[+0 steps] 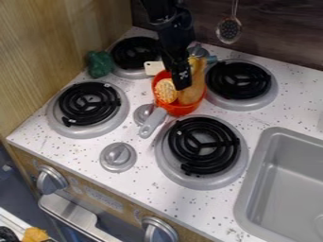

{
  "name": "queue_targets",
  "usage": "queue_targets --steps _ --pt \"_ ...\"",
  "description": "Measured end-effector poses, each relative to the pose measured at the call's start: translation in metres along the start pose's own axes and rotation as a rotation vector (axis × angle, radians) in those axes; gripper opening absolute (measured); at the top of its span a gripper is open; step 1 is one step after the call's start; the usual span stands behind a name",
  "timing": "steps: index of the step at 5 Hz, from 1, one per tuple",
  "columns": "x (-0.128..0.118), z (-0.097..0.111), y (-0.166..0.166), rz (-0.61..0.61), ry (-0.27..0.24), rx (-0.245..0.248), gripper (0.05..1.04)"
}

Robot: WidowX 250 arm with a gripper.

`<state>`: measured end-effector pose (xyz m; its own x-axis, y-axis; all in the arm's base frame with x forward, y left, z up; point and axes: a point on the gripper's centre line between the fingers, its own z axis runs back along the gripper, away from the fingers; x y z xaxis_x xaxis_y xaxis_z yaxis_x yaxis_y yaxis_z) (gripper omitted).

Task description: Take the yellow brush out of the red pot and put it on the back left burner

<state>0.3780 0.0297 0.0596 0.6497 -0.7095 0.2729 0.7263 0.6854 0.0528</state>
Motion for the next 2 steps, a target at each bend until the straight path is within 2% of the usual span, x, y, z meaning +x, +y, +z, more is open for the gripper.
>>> queue_targets --steps 2 --pt "-0.0061 -0.0026 0.0015 -0.008 0.037 0.006 0.998"
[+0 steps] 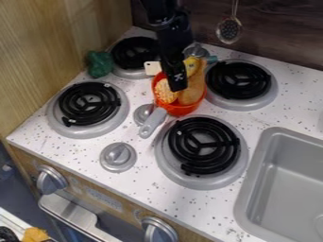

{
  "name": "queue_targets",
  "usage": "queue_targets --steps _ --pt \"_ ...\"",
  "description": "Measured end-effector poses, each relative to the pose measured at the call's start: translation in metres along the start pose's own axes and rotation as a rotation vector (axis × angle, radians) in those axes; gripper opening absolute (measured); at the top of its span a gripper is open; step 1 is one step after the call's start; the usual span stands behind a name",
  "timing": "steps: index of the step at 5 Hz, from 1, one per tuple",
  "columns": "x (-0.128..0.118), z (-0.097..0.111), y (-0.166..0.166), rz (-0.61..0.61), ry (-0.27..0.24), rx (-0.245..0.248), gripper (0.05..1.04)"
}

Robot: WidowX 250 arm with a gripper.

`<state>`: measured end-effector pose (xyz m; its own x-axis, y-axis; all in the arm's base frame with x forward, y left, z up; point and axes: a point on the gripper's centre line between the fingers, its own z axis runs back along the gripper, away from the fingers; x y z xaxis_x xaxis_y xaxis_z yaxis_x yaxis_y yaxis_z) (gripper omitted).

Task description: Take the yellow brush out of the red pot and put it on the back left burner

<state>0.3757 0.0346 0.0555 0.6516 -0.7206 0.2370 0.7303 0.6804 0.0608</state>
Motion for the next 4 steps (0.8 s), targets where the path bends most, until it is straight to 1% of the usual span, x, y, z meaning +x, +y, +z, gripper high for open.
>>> queue_targets --steps 1,2,3,4 --pt "-0.001 -0.001 -0.002 0.02 0.009 -0.018 0.999" --pt "-0.006 -0.008 -0.001 0.059 0.023 -0.036 0.998" --pt "-0.006 -0.008 0.0 0.061 0.02 -0.029 0.998" --pt "-0.007 -0.015 -0.003 0.058 0.022 -0.051 0.998"
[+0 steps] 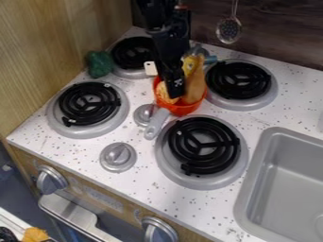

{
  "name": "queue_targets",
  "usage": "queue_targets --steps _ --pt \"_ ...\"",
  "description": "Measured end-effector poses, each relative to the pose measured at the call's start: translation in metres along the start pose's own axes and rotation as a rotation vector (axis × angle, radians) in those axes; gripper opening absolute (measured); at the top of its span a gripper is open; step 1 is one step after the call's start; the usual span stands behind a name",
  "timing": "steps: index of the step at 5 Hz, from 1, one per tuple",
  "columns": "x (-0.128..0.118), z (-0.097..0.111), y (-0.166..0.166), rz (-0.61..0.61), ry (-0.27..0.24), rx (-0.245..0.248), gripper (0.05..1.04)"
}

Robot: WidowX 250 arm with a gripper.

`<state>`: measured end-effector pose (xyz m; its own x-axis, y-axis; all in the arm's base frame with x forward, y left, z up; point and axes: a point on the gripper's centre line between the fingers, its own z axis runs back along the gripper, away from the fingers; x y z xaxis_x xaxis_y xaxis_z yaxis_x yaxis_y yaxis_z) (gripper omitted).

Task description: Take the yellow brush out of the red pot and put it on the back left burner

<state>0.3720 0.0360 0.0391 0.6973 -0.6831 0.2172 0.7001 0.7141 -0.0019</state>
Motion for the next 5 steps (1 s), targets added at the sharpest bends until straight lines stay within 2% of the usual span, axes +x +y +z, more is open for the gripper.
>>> queue_targets --steps 3,4,5 --pt "-0.008 -0.008 0.002 -0.02 -0.008 0.0 0.971" --pt "-0.01 -0.013 0.001 -0.024 0.001 -0.012 0.73" --pt "-0.011 -0.012 0.002 -0.022 0.005 -0.01 0.557"
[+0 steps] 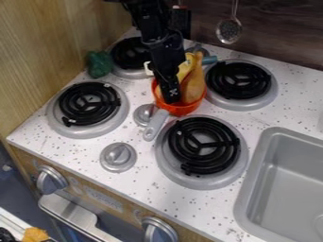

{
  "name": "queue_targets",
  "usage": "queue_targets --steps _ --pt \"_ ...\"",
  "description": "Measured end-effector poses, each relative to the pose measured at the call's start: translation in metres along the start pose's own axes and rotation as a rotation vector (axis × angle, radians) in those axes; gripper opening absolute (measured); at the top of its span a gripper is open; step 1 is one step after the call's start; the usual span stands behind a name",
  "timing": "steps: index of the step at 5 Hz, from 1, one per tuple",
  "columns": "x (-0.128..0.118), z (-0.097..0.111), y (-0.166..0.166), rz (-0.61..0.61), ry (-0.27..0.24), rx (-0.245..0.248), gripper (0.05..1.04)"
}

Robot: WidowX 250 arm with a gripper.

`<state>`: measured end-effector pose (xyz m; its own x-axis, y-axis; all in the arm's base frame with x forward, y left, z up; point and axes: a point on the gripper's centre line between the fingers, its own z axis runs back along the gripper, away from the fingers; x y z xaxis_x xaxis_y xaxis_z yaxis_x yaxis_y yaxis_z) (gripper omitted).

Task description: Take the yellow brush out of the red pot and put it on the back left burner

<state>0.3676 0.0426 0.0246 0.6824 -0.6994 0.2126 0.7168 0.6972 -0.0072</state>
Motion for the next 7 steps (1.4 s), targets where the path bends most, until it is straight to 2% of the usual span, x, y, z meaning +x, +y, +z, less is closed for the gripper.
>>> queue_targets --steps 1,4,6,7 --pt "0.0 -0.001 0.001 0.001 0.006 -0.001 0.542" --pt "0.001 0.002 -0.004 0.028 0.106 0.015 0.542" --pt "0.006 0.02 0.0 0.079 0.111 0.066 0.542" --pt "0.008 0.02 0.001 0.096 0.101 0.075 0.542"
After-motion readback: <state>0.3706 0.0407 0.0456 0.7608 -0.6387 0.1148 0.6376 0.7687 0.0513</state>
